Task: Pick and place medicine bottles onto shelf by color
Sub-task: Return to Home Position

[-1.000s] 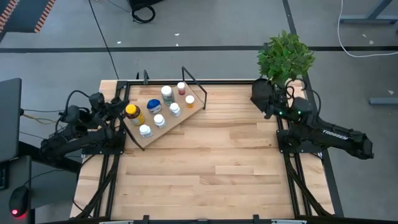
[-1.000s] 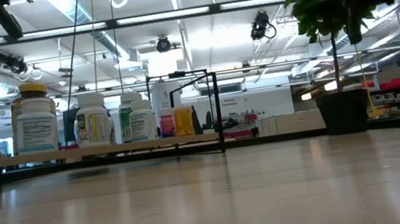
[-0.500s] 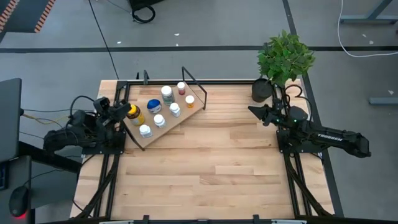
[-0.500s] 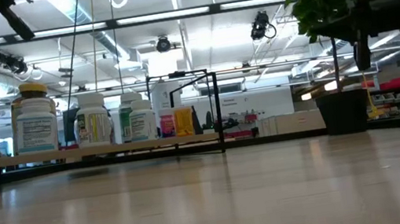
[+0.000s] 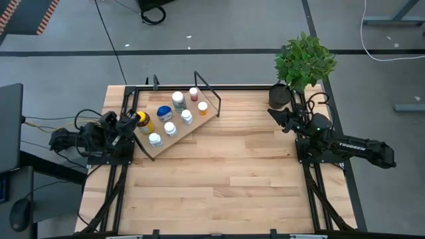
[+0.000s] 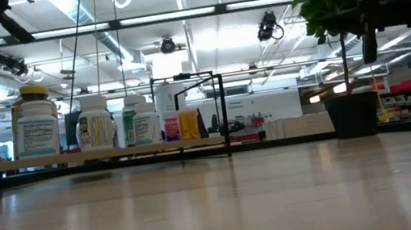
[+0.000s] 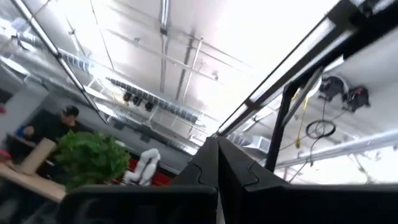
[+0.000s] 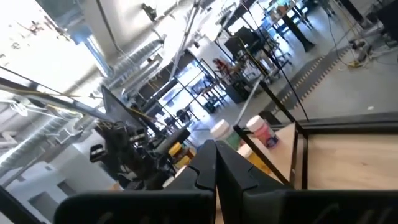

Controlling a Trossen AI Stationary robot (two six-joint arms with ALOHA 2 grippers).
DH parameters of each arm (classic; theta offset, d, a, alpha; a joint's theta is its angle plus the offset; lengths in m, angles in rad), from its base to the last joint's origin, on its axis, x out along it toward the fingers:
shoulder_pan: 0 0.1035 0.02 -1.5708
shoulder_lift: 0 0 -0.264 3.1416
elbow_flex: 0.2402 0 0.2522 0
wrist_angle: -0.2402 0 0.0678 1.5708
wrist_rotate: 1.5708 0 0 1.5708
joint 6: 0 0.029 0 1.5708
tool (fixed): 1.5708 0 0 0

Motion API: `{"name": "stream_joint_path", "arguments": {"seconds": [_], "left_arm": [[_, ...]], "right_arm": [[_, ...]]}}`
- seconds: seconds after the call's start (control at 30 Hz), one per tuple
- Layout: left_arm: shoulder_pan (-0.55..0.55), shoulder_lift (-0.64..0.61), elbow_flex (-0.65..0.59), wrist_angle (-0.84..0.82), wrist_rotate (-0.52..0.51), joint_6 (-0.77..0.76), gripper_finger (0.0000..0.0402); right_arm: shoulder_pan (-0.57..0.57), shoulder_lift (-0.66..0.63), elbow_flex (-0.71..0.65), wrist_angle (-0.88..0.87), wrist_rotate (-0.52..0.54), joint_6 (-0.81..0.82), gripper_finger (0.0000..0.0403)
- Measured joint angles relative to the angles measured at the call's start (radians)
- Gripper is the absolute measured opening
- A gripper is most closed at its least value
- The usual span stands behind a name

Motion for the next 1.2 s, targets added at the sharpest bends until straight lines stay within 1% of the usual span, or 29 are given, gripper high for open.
{"name": "stream_joint_path", "arguments": {"seconds": [0.13, 0.23, 0.3, 0.43, 0.5, 0.6, 0.8, 0.97, 1.2], "left_arm": [[-0.004, 0.0, 0.0, 0.002, -0.001, 0.134, 0.0008], [-0.004, 0.0, 0.0, -0.01, 0.0, 0.224, 0.0016], [-0.003, 0.0, 0.0, -0.03, -0.001, 0.279, 0.002], [-0.003, 0.0, -0.001, -0.044, -0.001, 0.385, 0.0022], [-0.003, 0.0, -0.001, -0.056, 0.0, 0.44, 0.002], [-0.002, 0.0, -0.001, -0.086, 0.0, 0.502, 0.0015], [-0.002, 0.0, -0.001, -0.125, 0.0, 0.497, 0.0018], [-0.002, 0.0, -0.001, -0.128, 0.0, 0.497, 0.0027], [-0.002, 0.0, -0.001, -0.128, 0.0, 0.496, 0.0026]], "right_arm": [[0.0, 0.006, 0.0, -0.012, -0.025, -0.008, 0.0006], [0.0, 0.007, 0.0, -0.001, -0.096, -0.047, 0.0005], [0.0, 0.007, 0.0, 0.001, -0.151, -0.143, 0.0005], [0.0, 0.008, 0.0, -0.02, -0.205, -0.439, 0.0005], [0.0, 0.013, 0.0, -0.017, -0.207, -0.493, 0.0005], [0.0, 0.019, 0.0, -0.017, -0.207, -0.489, 0.0005], [0.0, 0.021, 0.0, 0.008, -0.207, -0.476, 0.0005], [0.0, 0.021, 0.0, 0.112, -0.207, -0.476, 0.0006], [0.0, 0.021, 0.0, 0.328, -0.207, -0.475, 0.0014]]}}
